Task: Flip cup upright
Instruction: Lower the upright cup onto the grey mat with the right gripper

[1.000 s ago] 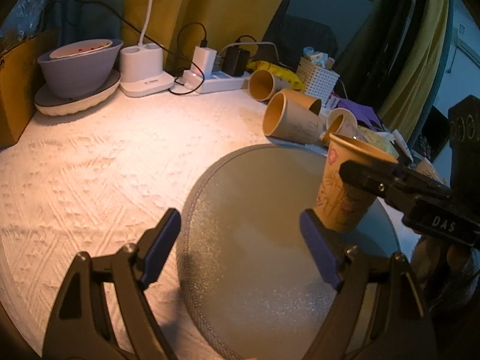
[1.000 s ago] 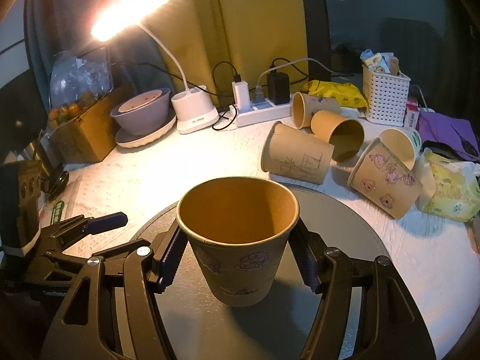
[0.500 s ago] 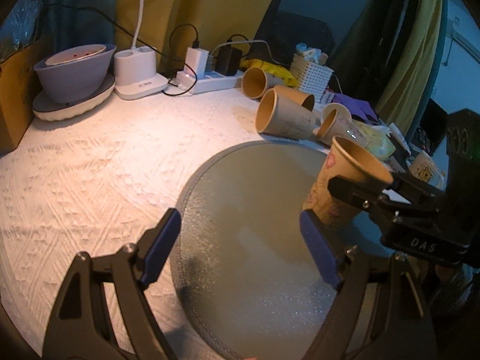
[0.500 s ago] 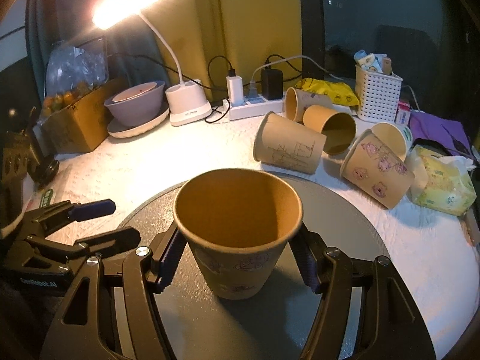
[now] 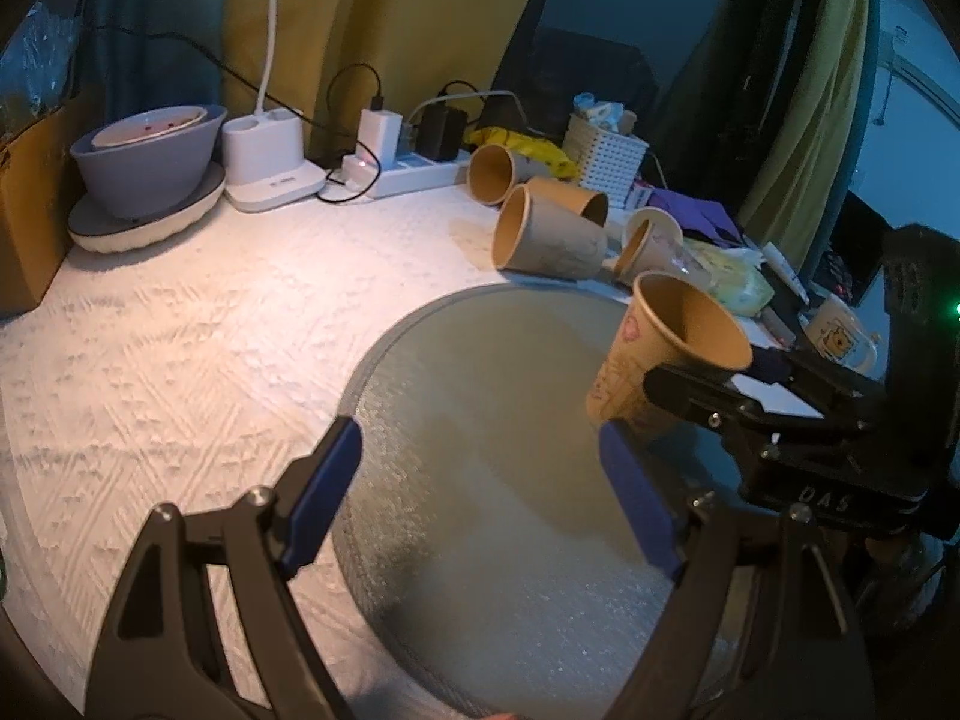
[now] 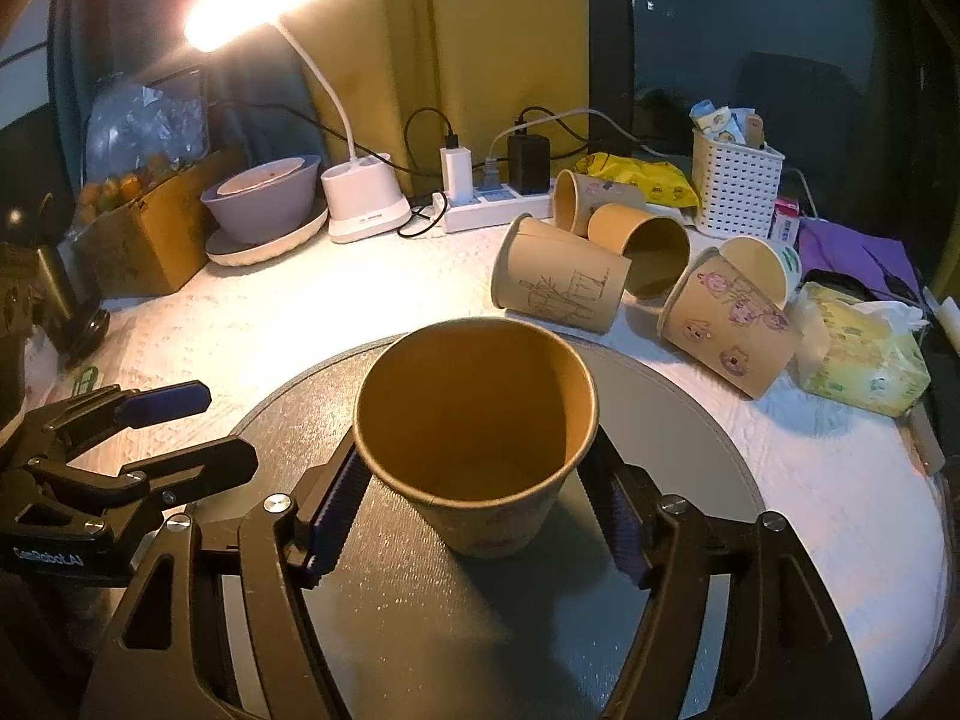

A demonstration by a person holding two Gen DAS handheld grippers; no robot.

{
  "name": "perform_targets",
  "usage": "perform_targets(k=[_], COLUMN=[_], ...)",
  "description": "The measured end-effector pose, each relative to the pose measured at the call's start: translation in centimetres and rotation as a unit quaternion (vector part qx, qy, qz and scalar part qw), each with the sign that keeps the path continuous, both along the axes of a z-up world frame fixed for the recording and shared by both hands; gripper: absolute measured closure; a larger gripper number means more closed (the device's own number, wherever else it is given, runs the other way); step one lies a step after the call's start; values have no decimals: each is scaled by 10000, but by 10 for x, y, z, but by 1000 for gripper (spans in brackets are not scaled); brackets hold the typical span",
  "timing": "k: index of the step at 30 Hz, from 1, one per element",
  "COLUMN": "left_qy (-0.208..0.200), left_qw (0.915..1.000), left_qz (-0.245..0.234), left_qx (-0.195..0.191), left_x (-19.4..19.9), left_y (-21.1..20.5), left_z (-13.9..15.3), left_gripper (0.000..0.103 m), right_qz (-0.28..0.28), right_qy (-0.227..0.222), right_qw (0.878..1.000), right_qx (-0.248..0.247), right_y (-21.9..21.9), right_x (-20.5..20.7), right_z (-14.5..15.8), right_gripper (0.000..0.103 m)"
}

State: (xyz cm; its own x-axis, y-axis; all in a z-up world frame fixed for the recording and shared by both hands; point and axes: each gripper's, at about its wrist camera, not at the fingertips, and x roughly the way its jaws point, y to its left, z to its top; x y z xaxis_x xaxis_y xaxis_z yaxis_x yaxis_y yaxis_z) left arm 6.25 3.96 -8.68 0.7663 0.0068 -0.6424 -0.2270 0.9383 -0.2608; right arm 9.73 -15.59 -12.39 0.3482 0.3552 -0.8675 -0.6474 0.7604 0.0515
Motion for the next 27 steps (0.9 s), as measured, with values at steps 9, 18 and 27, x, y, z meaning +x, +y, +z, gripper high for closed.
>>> perform_targets(k=[9, 18, 27], left_qy=[-106, -155, -254], left_qw=[9999, 9997, 9992], left_qz=[-110, -160, -238], left_qx=[47, 102, 173], left_x=[-11, -28, -46], left_y=[-12, -22, -34], left_z=[7, 11, 18], left_gripper=[20, 20, 20], right_qz=[12, -98, -175], right_qy=[-14, -92, -175], right_qw=[9999, 9997, 9995], right_qx=[-159, -214, -194], right_y=[-7, -16, -27], right_x=[-18, -34, -51], right_z=[4, 14, 27], right_gripper=[30, 30, 30])
